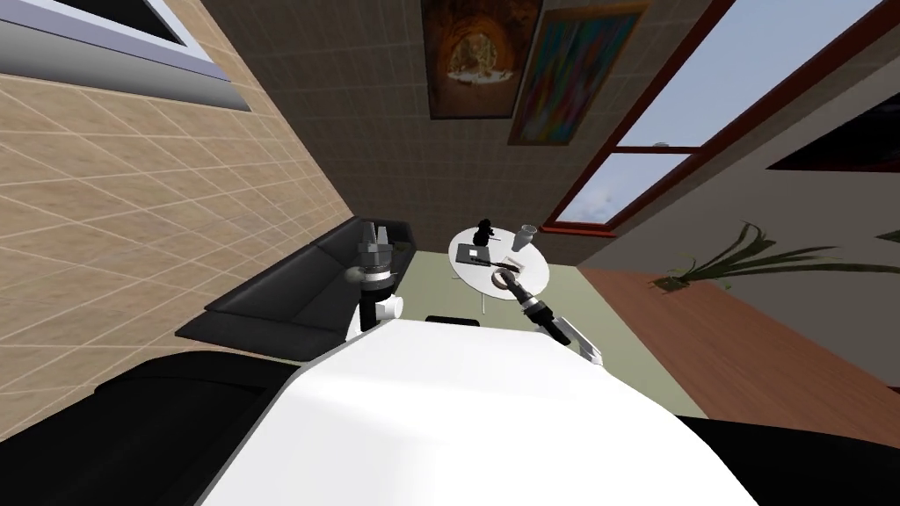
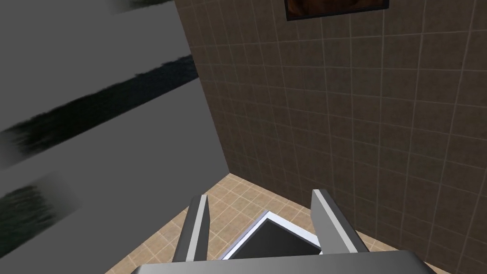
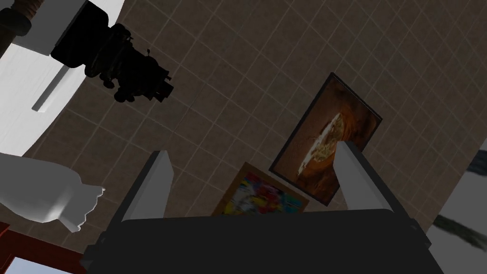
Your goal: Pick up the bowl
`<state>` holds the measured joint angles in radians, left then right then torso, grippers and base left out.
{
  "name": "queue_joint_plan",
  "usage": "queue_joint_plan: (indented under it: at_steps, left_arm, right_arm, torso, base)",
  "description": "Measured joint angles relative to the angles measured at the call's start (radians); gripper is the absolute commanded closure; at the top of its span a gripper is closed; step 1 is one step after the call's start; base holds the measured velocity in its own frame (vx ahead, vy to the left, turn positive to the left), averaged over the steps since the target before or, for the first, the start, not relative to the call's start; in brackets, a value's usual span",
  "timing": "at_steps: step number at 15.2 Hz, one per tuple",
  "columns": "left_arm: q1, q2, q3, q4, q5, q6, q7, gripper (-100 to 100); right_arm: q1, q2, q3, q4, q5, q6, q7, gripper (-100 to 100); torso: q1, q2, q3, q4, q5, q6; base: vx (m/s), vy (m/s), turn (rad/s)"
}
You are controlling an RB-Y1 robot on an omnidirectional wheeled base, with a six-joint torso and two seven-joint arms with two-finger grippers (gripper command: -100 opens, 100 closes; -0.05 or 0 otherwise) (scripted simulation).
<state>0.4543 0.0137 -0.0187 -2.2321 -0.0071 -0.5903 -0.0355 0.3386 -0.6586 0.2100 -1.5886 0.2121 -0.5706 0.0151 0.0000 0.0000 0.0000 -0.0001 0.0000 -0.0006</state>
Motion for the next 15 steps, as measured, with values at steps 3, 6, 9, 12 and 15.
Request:
queue_joint_plan:
  at_steps: [3, 6, 9, 12, 15]
  left_arm:
    - [0.000, 0.000, 0.000, 0.000, 0.000, 0.000, 0.000, 0]
    - [0.000, 0.000, 0.000, 0.000, 0.000, 0.000, 0.000, 0]
    - [0.000, 0.000, 0.000, 0.000, 0.000, 0.000, 0.000, 0]
    - [0.000, 0.000, 0.000, 0.000, 0.000, 0.000, 0.000, 0]
    - [0.000, 0.000, 0.000, 0.000, 0.000, 0.000, 0.000, 0]
  right_arm:
    - [-0.016, -0.044, 0.027, 0.050, 0.015, 0.004, -0.008, -100]
    - [-0.030, -0.082, 0.054, 0.109, 0.030, -0.001, -0.013, -100]
    - [-0.043, -0.120, 0.081, 0.164, 0.046, -0.003, -0.019, -100]
    - [-0.049, -0.156, 0.107, 0.212, 0.061, -0.003, -0.023, -100]
    - [-0.067, -0.177, 0.127, 0.269, 0.072, -0.007, -0.029, -100]
  torso:
    - [0.000, 0.000, 0.000, 0.000, 0.000, 0.000]
    - [0.000, 0.000, 0.000, 0.000, 0.000, 0.000]
    - [0.000, 0.000, 0.000, 0.000, 0.000, 0.000]
    - [0.000, 0.000, 0.000, 0.000, 0.000, 0.000]
    - [0.000, 0.000, 0.000, 0.000, 0.000, 0.001]
  base:
    - [-0.004, 0.004, 0.206]
    - [-0.004, 0.002, 0.247]
    - [-0.004, 0.002, 0.207]
    - [-0.003, 0.002, 0.237]
    - [-0.002, 0.001, 0.116]
